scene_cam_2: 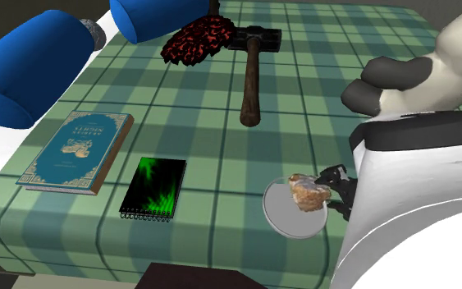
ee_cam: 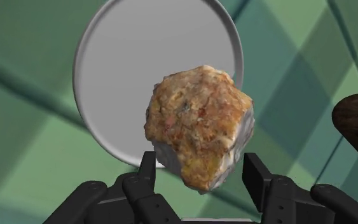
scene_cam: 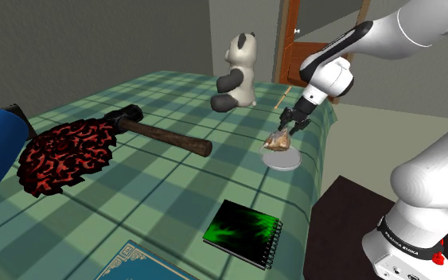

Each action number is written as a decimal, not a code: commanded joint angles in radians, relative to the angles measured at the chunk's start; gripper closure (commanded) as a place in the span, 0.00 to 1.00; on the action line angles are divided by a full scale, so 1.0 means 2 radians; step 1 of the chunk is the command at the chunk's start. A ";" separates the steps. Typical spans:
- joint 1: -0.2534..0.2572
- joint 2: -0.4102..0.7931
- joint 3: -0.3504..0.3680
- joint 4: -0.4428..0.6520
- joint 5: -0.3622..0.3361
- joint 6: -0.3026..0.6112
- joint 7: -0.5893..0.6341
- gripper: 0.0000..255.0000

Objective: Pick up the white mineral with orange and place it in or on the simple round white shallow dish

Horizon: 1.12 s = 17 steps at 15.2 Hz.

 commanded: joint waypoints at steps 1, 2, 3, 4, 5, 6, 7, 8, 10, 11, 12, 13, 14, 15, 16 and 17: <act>0.001 0.004 0.001 -0.002 0.000 0.001 0.000 0.00; 0.002 0.005 0.002 -0.003 0.002 0.003 -0.002 0.00; 0.002 0.007 0.002 -0.002 0.002 0.003 -0.002 0.00; 0.002 0.007 0.002 -0.001 0.001 0.003 -0.002 0.00; 0.000 0.000 0.000 -0.003 -0.001 -0.003 0.000 0.00; -0.005 -0.012 -0.005 -0.001 -0.010 -0.019 0.005 0.00; -0.009 -0.023 -0.009 0.003 -0.019 -0.035 0.010 0.00; -0.014 -0.034 -0.014 0.007 -0.027 -0.051 0.014 0.00; -0.018 -0.041 -0.018 0.011 -0.033 -0.064 0.017 0.00; -0.018 -0.041 -0.018 0.011 -0.033 -0.064 0.017 0.00; -0.018 -0.041 -0.018 0.011 -0.033 -0.064 0.017 0.00; -0.018 -0.041 -0.018 0.011 -0.033 -0.064 0.017 0.00; -0.018 -0.041 -0.018 0.011 -0.033 -0.064 0.017 0.00; -0.018 -0.041 -0.018 0.011 -0.033 -0.064 0.017 0.00; -0.018 -0.041 -0.018 0.011 -0.033 -0.064 0.017 0.00; -0.018 -0.041 -0.018 0.011 -0.033 -0.064 0.017 0.00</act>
